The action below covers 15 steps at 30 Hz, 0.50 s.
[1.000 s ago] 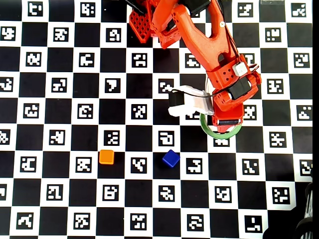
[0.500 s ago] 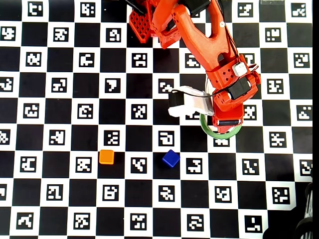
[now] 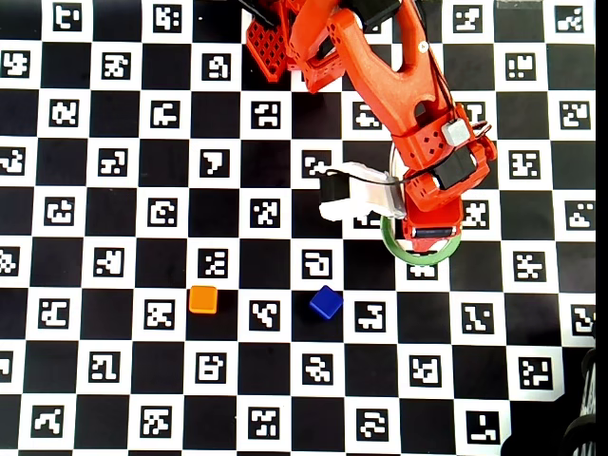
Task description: Grab the red cube then put it in the green circle then put the blue cube on top and finally the orange cube on top
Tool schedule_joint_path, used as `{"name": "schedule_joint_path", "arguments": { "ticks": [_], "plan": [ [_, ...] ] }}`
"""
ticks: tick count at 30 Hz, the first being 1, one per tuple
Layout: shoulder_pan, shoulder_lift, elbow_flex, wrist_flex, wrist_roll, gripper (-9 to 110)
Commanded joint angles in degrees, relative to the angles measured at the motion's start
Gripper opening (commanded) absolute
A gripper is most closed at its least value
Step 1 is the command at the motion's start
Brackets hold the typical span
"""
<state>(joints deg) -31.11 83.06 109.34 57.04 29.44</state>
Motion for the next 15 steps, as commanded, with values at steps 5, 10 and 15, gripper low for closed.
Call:
{"name": "schedule_joint_path", "arguments": {
  "ticks": [5,10,15],
  "plan": [
    [-0.88,4.39,0.09,-1.41,0.53,-1],
    [-0.88,4.31,0.35,-1.85,0.53,-1],
    [-0.88,4.31,0.44,-2.37,0.62,0]
  ]
}}
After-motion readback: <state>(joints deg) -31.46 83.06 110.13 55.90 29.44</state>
